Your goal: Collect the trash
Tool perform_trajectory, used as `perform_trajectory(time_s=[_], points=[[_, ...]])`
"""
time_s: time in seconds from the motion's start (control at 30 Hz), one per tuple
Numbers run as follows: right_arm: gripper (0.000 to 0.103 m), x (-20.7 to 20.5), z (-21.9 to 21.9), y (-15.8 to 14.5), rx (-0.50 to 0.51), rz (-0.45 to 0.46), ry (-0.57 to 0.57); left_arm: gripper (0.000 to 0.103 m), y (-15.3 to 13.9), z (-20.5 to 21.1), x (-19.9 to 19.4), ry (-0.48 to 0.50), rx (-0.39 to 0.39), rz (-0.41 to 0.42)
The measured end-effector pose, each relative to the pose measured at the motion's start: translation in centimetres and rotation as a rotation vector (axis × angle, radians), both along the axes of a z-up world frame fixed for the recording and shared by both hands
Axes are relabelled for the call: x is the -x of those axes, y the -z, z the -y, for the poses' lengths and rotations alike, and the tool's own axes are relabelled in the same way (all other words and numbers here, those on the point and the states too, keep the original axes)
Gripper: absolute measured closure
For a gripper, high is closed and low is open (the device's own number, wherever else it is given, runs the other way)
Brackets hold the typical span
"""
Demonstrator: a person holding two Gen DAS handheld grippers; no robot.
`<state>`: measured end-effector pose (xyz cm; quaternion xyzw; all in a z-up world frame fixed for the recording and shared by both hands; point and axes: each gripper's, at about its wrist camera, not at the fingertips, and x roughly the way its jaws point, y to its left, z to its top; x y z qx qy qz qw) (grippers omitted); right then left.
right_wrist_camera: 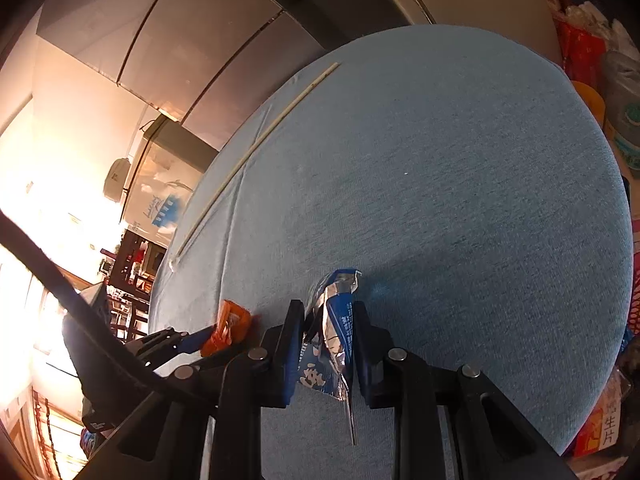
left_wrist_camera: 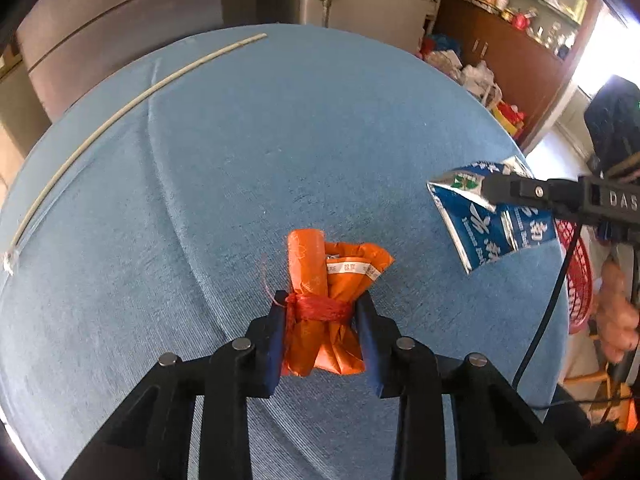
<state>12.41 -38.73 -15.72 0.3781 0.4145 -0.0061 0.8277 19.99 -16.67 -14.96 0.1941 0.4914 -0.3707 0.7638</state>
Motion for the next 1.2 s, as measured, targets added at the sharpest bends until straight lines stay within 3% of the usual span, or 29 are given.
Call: perform_trajectory(time_s=[0.17, 0.7, 1.2], points=[[0.077, 0.5, -1.0, -1.2, 0.043, 0.022, -0.012, 0.070, -1.3, -1.3, 1.5, -0.060, -0.006, 0.048], [0.077, 5.2, -4.5, -6.7, 0.137, 0.136, -0.070, 0.069, -7.9, -3.0, 8.7, -0.204, -0.076, 0.315], [0.077, 10.8, -6.8, -13.1, 0.219, 0.262, -0.092, 0.069, -13.3, -4.7, 14.5, -0.243, -0.026, 0.458]])
